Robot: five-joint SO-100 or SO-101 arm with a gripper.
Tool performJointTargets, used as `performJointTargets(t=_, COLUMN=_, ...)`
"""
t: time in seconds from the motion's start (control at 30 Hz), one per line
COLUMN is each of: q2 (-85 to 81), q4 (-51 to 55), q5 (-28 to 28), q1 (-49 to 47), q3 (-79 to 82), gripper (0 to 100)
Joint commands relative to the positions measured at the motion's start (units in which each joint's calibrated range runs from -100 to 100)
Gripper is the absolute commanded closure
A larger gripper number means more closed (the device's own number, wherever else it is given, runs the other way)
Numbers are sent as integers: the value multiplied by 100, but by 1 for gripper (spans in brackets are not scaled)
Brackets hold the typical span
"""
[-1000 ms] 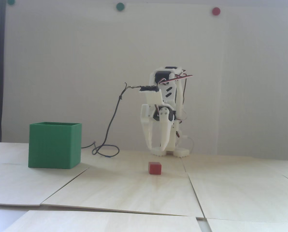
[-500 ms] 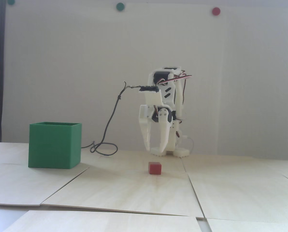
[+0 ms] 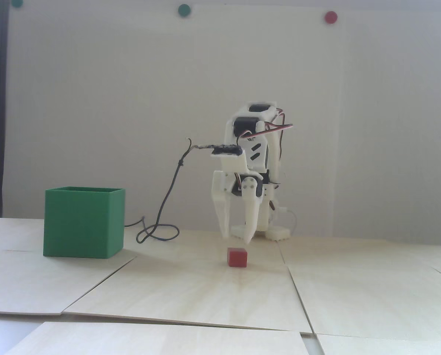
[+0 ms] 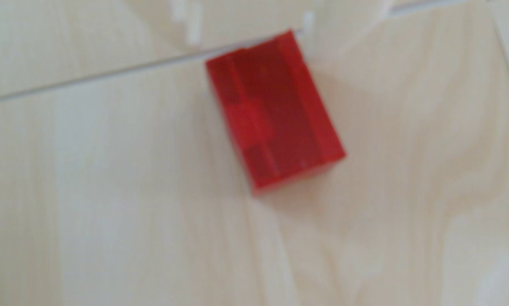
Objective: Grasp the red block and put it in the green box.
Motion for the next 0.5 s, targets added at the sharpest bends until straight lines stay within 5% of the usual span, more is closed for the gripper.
performJointTargets(t=0.0, q2=-43, q4=61, q5=39, q1=-39, q3=-923, gripper=88)
performJointTargets(t=0.47, q2=281, q4=416, q5=39, q1=-208, q3=-1456, gripper=88)
